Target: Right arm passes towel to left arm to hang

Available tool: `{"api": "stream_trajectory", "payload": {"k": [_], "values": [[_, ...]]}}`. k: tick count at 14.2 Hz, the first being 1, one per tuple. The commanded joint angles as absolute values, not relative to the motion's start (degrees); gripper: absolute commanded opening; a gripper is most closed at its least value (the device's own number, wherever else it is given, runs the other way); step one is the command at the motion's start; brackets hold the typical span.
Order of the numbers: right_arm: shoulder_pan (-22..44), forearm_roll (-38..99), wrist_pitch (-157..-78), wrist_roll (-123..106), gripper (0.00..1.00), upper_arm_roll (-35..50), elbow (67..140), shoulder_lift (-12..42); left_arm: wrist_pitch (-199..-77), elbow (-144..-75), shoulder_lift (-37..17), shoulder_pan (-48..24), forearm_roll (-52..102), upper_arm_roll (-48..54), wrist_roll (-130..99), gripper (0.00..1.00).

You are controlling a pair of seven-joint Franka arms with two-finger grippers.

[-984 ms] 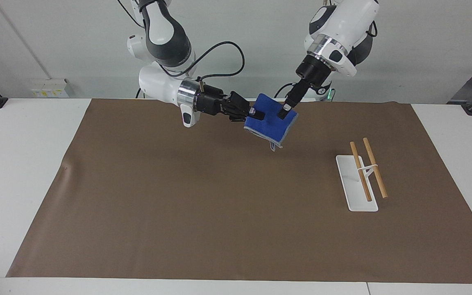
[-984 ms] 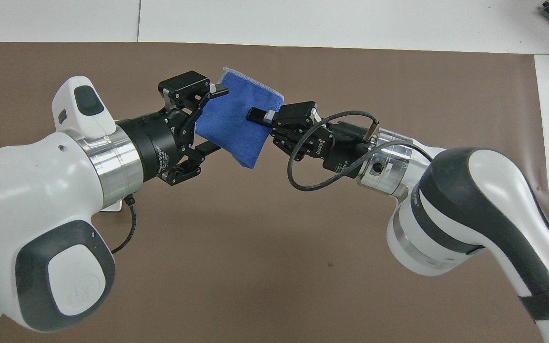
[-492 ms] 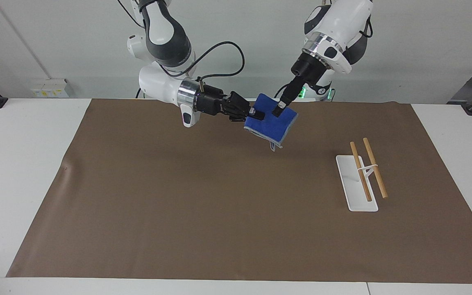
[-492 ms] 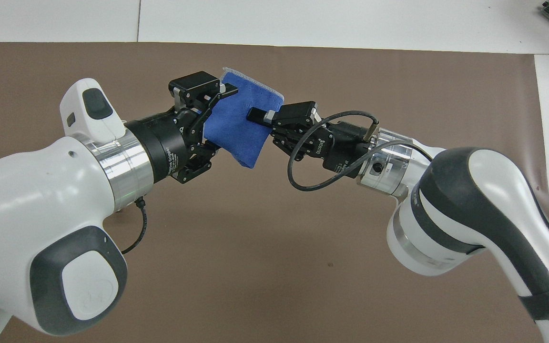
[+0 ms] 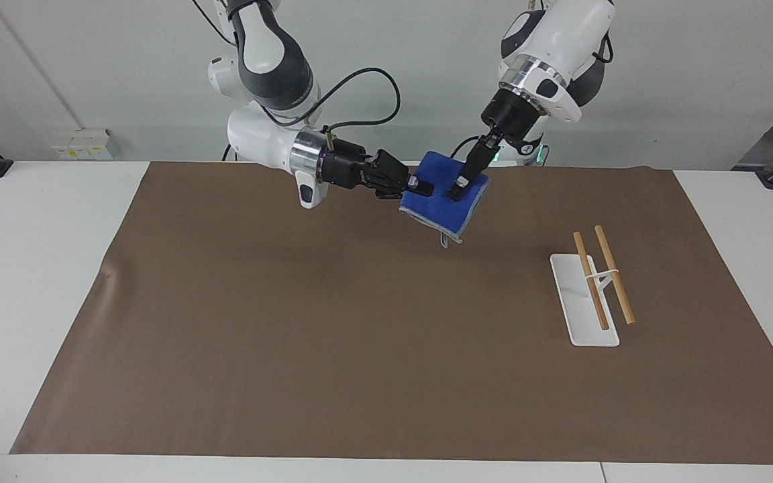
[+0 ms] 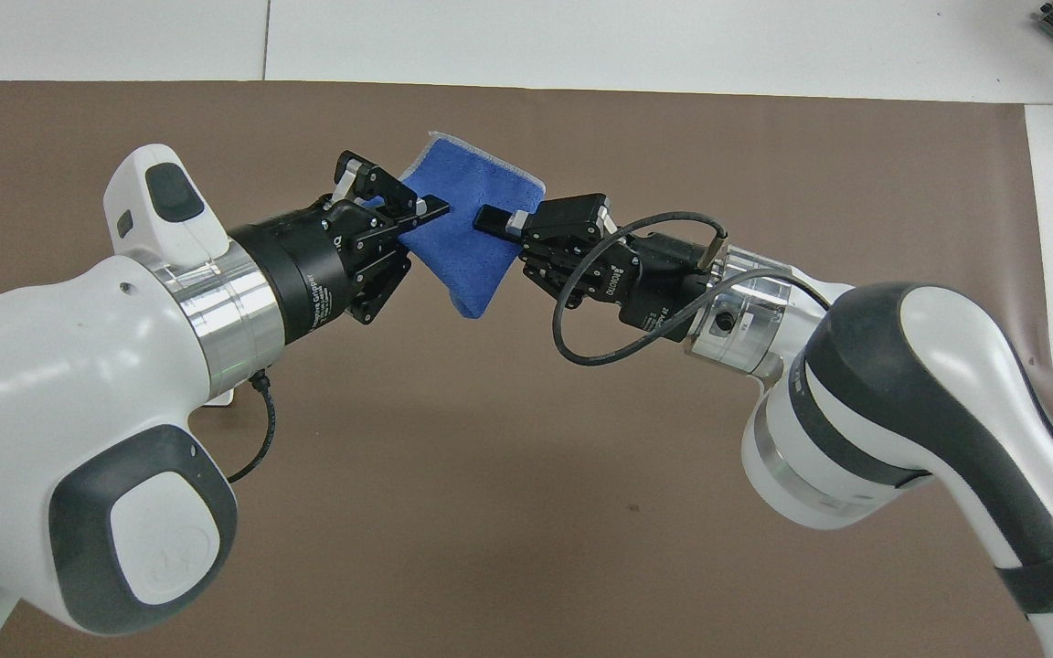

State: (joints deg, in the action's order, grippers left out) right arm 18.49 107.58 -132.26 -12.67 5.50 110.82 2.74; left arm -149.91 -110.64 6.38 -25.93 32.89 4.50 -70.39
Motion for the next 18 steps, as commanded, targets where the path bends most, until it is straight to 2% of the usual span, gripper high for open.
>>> {"api": "stream_trajectory", "payload": {"k": [1, 3, 5, 7, 9, 11, 15, 18], "values": [[18.37, 109.69, -132.98, -14.85, 0.04, 5.63, 110.83, 2.55, -151.0, -110.39, 5.8, -25.75, 33.75, 4.48, -70.14, 0.0], [18.37, 109.6, -133.15, -14.59, 0.39, 5.62, 110.83, 2.46, -151.0, -110.48, 5.8, -25.75, 33.75, 4.48, -70.05, 0.0], [18.46, 108.9, -136.21, -14.24, 1.0, 5.71, 110.66, 2.29, -151.0, -110.48, 5.8, -25.75, 33.75, 4.48, -70.05, 0.0], [19.16, 107.5, -139.21, -14.15, 1.0, 5.71, 110.13, 2.28, -150.91, -110.48, 5.8, -25.75, 33.75, 4.39, -70.14, 0.0], [18.55, 99.97, -140.18, -14.06, 1.0, 5.63, 110.21, 2.29, -150.91, -110.74, 5.89, -25.75, 33.58, 4.39, -70.14, 0.0], [18.02, 92.24, -144.64, -14.06, 1.0, 5.54, 110.3, 2.46, -150.73, -111.27, 6.15, -25.75, 33.31, 4.31, -70.4, 0.0], [17.93, 82.19, -152.56, -13.19, 1.0, 5.54, 111.7, 3.16, -150.56, -114.95, 7.64, -23.48, 33.13, 4.22, -70.49, 0.0], [15.65, 74.65, -153.98, -13.1, 1.0, 5.54, 112.76, 3.43, -150.82, -119.26, 9.4, -20.93, 32.34, 4.13, -70.58, 0.0]]}}
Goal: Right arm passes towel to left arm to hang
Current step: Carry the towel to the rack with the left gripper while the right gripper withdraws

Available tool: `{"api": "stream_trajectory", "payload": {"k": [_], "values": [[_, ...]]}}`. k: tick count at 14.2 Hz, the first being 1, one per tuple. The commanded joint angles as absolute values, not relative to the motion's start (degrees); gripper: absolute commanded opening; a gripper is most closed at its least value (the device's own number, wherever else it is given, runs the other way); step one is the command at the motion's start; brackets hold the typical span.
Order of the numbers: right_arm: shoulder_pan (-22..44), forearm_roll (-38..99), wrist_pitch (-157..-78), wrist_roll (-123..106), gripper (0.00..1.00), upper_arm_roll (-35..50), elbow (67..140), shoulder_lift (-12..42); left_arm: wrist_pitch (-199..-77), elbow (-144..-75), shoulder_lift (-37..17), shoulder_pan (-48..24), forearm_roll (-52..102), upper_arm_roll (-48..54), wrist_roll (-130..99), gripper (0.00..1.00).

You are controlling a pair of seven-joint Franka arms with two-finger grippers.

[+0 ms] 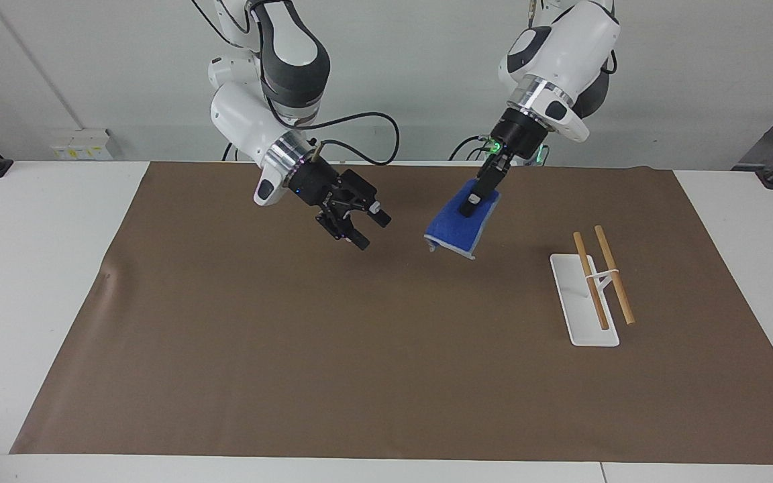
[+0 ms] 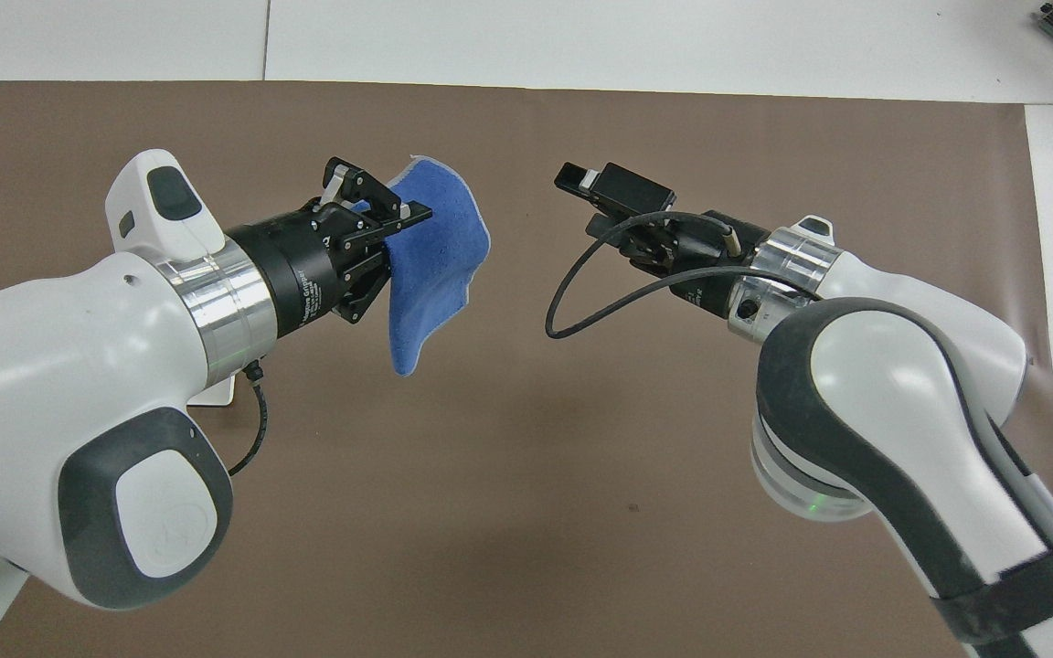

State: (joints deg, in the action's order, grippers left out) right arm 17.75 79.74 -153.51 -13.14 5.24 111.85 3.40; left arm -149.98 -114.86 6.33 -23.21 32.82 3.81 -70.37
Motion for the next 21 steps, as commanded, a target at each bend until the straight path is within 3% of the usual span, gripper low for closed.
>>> {"api": "stream_trajectory", "payload": {"k": [1, 5, 10, 15, 18, 21], "values": [[14.6, 70.01, -153.72, -12.92, 1.0, 5.54, 112.85, 3.51, -150.91, -120.22, 9.75, -19.7, 32.34, 4.13, -70.58, 0.0], [11.43, 43.66, -151.71, -8.1, 1.0, 5.45, 114.08, 3.87, -151.0, -123.4, 10.11, -14.87, 32.34, 4.22, -70.75, 0.0], [7.12, 12.26, -140.48, -2.82, 1.0, 5.19, 112.42, 3.25, -152.92, -128.3, 11.68, -9.33, 32.34, 4.22, -70.84, 0.0], [4.31, -0.68, -122.48, 1.66, 1.0, 4.92, 105.14, 2.64, -160.04, -134.2, 13.1, -4.67, 32.34, 4.31, -71.1, 0.0], [2.82, -2.02, -109.73, 5.87, 1.0, 4.92, 97.32, 2.64, -164.6, -135.96, 12.22, -2.73, 32.43, 4.31, -71.1, 0.0], [1.85, -1.06, -102.41, 11.66, 1.0, 4.92, 92.91, 1.68, -167.95, -137.46, 11.95, 0.69, 32.69, 4.39, -71.19, 0.0]]}}
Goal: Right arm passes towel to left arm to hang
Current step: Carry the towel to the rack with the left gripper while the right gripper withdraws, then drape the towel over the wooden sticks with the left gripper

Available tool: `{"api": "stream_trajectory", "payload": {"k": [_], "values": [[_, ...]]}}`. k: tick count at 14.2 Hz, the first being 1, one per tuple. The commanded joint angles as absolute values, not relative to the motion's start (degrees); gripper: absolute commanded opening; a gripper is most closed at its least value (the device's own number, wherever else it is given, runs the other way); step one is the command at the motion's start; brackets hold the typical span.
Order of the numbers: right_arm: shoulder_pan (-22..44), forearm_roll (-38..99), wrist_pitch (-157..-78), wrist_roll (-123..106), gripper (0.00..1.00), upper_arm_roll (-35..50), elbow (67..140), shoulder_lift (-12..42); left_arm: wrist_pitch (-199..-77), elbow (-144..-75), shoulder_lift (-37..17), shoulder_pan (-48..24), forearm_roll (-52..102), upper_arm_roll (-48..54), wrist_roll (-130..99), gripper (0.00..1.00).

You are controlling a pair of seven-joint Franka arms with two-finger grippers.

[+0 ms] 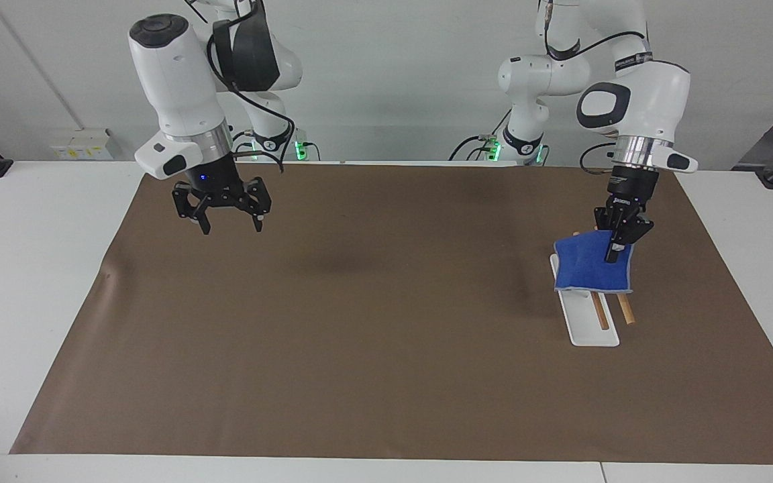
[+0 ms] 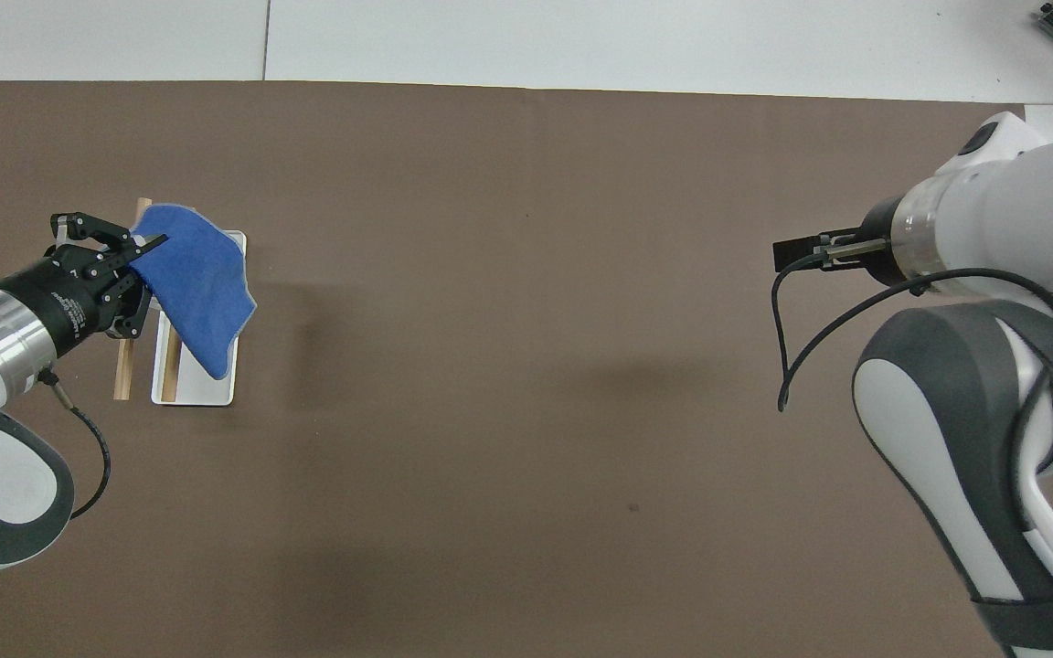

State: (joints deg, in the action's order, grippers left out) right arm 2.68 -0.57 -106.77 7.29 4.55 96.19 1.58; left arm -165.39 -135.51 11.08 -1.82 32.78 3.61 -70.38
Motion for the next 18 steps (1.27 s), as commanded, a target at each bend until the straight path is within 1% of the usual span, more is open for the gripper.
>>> {"api": "stream_trajectory", "payload": {"k": [1, 4, 9, 12, 15, 17, 18], "values": [[1.41, -0.97, -100.48, 14.3, 1.0, 4.75, 91.77, 0.97, -168.13, -137.46, 11.43, 1.49, 32.78, 4.39, -71.45, 0.0], [-0.96, -0.62, -95.73, 16.17, 1.0, 4.05, 90.01, -1.31, -169.1, -137.46, 10.55, 2.9, 33.31, 4.39, -72.76, 0.0], [-4.39, 2.54, -87.38, 13.46, 1.0, 2.46, 88.24, -2.89, -169.28, -138.07, 9.49, 5.79, 33.4, 4.39, -75.67, 0.0], [-4.31, 1.67, -89.81, 7.83, 1.0, 2.55, 89.47, -3.34, -169.28, -138.16, 8.53, 7.37, 33.4, 4.39, -76.02, 0.0], [-4.04, 1.58, -89.65, 4.4, 1.0, 2.55, 92.62, -4.12, -169.19, -138.25, 8.35, 8.17, 33.4, 4.39, -77.25, 0.0], [-3.78, 0.8, -89.47, 4.57, 1.0, 2.55, 92.99, -4.57, -169.01, -138.78, 8.44, 8.96, 33.4, 4.39, -80.14, 0.0], [-3.69, 0.7, -89.56, 4.66, 1.0, 2.55, 92.99, -4.48, -169.1, -138.78, 8.44, 8.96, 33.4, 4.39, -81.37, 0.04]]}}
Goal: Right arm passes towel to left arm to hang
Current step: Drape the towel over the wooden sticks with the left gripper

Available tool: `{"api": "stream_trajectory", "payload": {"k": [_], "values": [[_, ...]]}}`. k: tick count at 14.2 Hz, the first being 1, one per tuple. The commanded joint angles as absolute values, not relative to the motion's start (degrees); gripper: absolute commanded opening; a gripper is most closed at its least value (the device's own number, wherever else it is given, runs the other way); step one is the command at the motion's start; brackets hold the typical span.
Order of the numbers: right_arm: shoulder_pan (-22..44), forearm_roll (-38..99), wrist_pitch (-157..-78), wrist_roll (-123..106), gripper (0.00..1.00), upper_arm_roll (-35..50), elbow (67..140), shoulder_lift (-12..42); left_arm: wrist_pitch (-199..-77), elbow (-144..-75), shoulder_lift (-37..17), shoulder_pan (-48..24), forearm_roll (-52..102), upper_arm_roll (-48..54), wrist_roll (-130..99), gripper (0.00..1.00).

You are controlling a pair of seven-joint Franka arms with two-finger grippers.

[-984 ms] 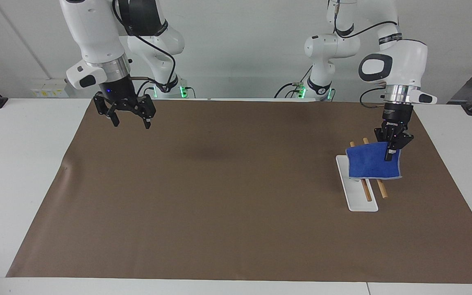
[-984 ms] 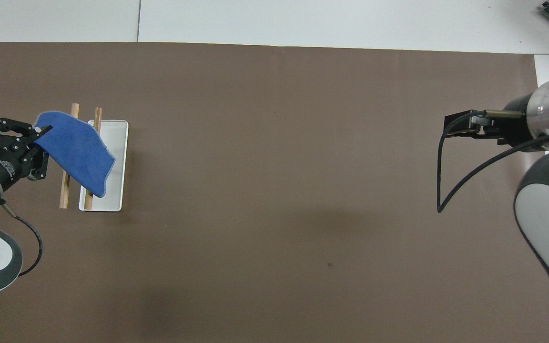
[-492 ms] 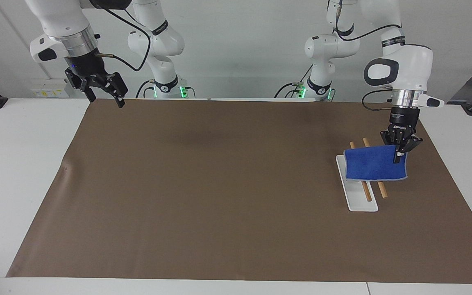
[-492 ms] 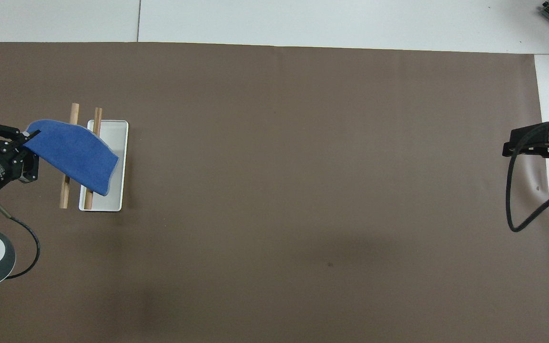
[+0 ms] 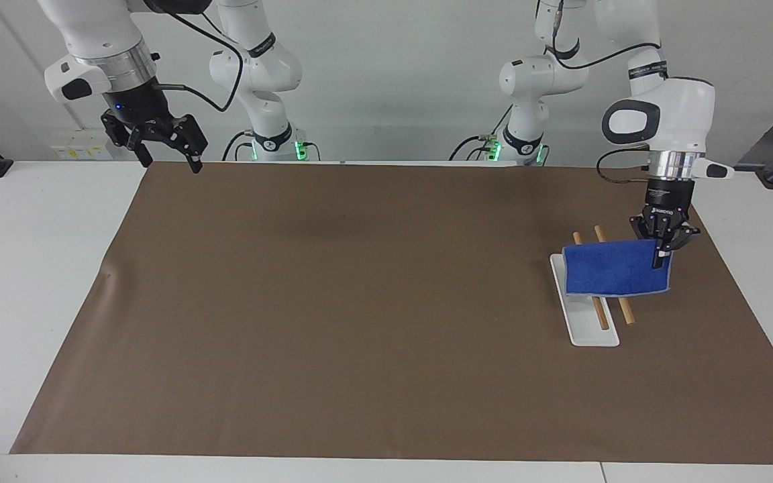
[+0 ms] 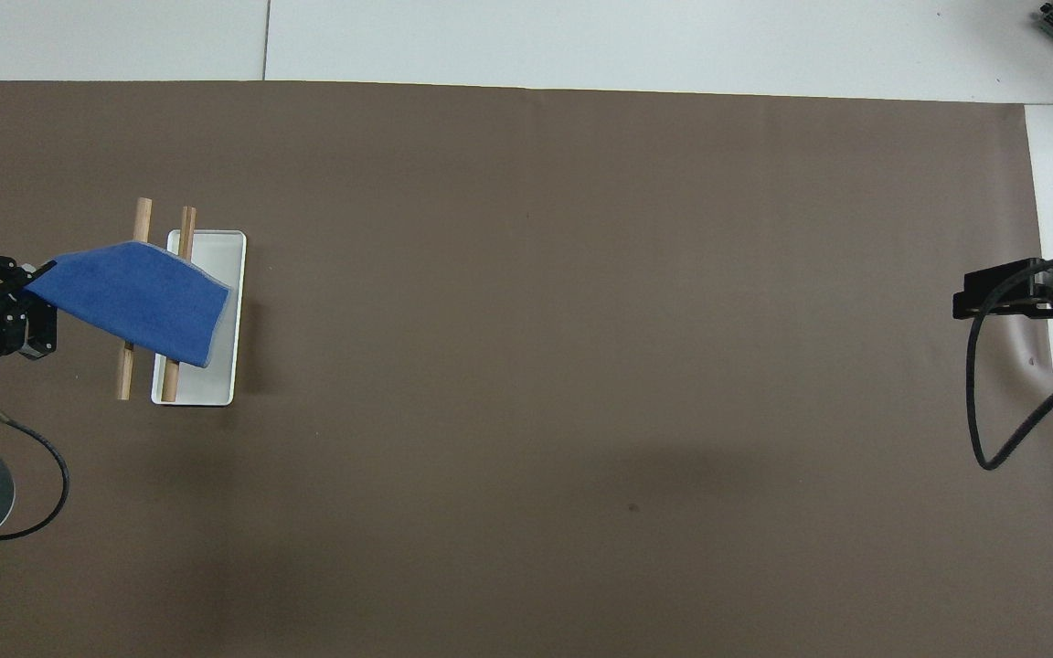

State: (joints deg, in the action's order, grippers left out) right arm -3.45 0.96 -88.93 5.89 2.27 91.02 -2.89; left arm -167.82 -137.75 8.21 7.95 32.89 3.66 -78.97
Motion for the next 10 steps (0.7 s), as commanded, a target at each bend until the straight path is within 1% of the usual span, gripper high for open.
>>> {"api": "stream_trajectory", "payload": {"k": [1, 2, 3, 4, 6, 7, 8, 10], "values": [[-3.6, 0.7, -89.47, 4.83, 1.0, 2.55, 92.99, -4.57, -169.1, -138.78, 8.44, 8.96, 33.4, 4.39, -81.56, 0.17], [-3.6, 0.79, -89.39, 4.83, 1.0, 2.64, 93.08, -4.66, -168.75, -138.78, 8.44, 9.05, 33.4, 4.39, -81.74, 0.33], [-4.3, 0.97, -89.3, 4.57, 1.0, 2.64, 92.99, -4.66, -168.49, -138.78, 8.44, 9.23, 33.4, 4.39, -81.83, 0.55], [-4.65, 1.14, -89.47, 4.48, 1.0, 2.38, 92.9, -4.66, -168.4, -138.69, 8.44, 9.49, 33.4, 4.39, -81.83, 0.66], [-5.1, 1.58, -89.91, 4.48, 1.0, 2.63, 92.11, -4.75, -168.31, -138.6, 8.44, 9.49, 33.4, 4.39, -82.09, 0.68], [-4.31, 0.1, -89.91, 4.57, 1.0, 2.81, 92.02, -4.83, -167.53, -138.43, 8.44, 9.84, 33.4, 4.31, -83.13, 0.68], [-4.13, -1.3, -89.91, 4.57, 1.0, 3.07, 91.93, -4.75, -166.56, -138.08, 8.35, 10.63, 33.4, 4.31, -83.93, 0.71], [-4.22, -1.75, -89.12, 3.96, 1.0, 3.08, 91.93, -4.75, -165.76, -137.99, 8.52, 11.77, 33.4, 4.31, -84.02, 0.72]]}}
